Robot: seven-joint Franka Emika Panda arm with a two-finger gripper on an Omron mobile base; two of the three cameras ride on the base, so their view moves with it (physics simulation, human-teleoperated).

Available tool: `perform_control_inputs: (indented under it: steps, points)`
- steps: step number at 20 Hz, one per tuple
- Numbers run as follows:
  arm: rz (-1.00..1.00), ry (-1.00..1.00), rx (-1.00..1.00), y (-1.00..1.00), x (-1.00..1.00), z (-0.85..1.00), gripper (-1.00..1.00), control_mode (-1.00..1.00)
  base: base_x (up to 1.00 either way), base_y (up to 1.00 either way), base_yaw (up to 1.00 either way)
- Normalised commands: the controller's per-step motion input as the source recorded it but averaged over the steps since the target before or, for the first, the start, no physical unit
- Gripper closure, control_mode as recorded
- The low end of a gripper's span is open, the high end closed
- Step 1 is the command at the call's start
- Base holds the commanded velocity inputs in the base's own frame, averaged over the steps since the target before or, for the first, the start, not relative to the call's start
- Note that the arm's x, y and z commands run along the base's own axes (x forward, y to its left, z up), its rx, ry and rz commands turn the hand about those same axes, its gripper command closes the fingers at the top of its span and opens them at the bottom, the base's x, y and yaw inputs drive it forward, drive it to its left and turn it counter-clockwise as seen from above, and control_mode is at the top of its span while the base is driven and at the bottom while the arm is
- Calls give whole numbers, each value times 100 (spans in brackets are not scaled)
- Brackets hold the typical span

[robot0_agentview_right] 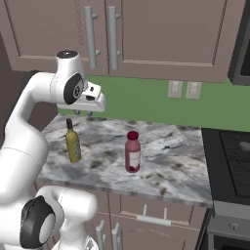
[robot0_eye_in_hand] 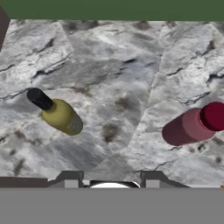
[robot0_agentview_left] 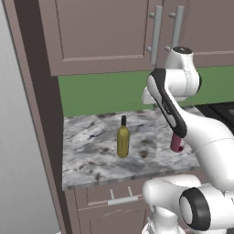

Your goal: There is a wine glass and glass cup on the dining counter. Place the wine bottle next to the wine glass and the juice bottle next to the glass cup.

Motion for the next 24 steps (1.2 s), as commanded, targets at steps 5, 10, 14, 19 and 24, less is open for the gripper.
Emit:
perform_control_inputs:
  steps: [5, 10, 14, 19, 24]
  points:
    - [0, -1, 0, 0, -9, 0, -100, -100, 0, 0, 0]
    - [1, -12, 2, 4, -27, 0, -100, -100, 0, 0, 0]
    - [0, -6, 8, 11, -32, 0, -100, -100, 0, 0, 0]
    - [-3, -3, 10, 17, -34, -7, -100, -100, 0, 0, 0]
    - [-9, 0, 8, 22, -28, -9, -100, -100, 0, 0, 0]
